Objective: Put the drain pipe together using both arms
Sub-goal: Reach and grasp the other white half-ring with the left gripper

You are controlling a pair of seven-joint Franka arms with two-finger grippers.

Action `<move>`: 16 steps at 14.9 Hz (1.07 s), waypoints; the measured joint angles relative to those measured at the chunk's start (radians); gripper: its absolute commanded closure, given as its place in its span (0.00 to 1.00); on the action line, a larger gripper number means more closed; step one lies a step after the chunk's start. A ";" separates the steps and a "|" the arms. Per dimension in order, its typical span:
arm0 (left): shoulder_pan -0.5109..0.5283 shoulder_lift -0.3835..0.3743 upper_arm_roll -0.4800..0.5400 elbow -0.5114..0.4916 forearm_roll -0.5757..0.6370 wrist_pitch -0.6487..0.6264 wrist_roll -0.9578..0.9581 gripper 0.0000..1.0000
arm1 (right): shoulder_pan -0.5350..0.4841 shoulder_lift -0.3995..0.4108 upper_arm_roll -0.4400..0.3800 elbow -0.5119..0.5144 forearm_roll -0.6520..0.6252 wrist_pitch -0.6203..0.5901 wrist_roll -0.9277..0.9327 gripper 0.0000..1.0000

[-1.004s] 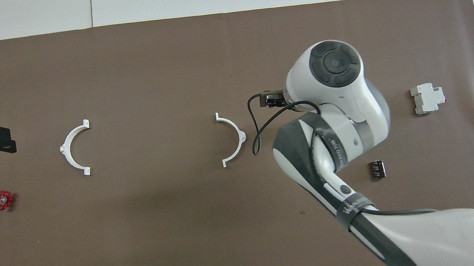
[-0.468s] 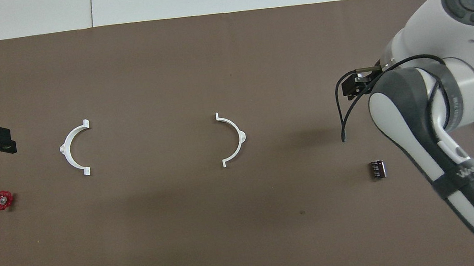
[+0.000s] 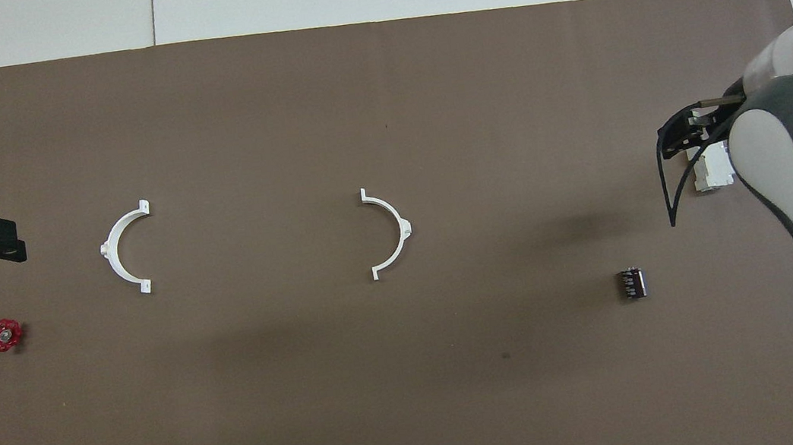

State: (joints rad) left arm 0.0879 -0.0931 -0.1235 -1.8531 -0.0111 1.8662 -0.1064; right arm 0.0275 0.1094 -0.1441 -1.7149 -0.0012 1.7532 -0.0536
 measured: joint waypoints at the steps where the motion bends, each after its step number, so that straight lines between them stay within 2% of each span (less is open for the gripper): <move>1: 0.001 -0.012 0.001 -0.063 0.000 0.072 0.000 0.00 | 0.001 -0.018 0.001 0.008 -0.016 -0.021 0.000 0.00; 3: 0.011 -0.009 0.002 -0.141 0.000 0.174 0.000 0.00 | 0.006 -0.044 0.005 0.048 -0.036 -0.091 0.000 0.00; 6: 0.034 0.036 0.005 -0.209 0.000 0.292 0.000 0.00 | 0.009 -0.062 0.015 0.158 -0.059 -0.210 0.000 0.00; 8: 0.053 0.065 0.006 -0.273 0.000 0.394 0.000 0.00 | 0.009 -0.064 0.017 0.202 -0.059 -0.249 0.000 0.00; 11: 0.061 0.113 0.006 -0.341 0.000 0.499 -0.028 0.00 | 0.008 -0.062 0.017 0.198 -0.059 -0.252 0.000 0.00; 16: 0.059 0.200 -0.007 -0.349 0.000 0.586 -0.177 0.00 | 0.010 -0.063 0.019 0.199 -0.059 -0.252 -0.061 0.00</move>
State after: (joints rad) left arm 0.1464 0.1068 -0.1308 -2.2017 -0.0111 2.4521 -0.2829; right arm 0.0373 0.0467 -0.1251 -1.5161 -0.0598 1.5009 -0.1144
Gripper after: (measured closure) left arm 0.000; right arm 0.000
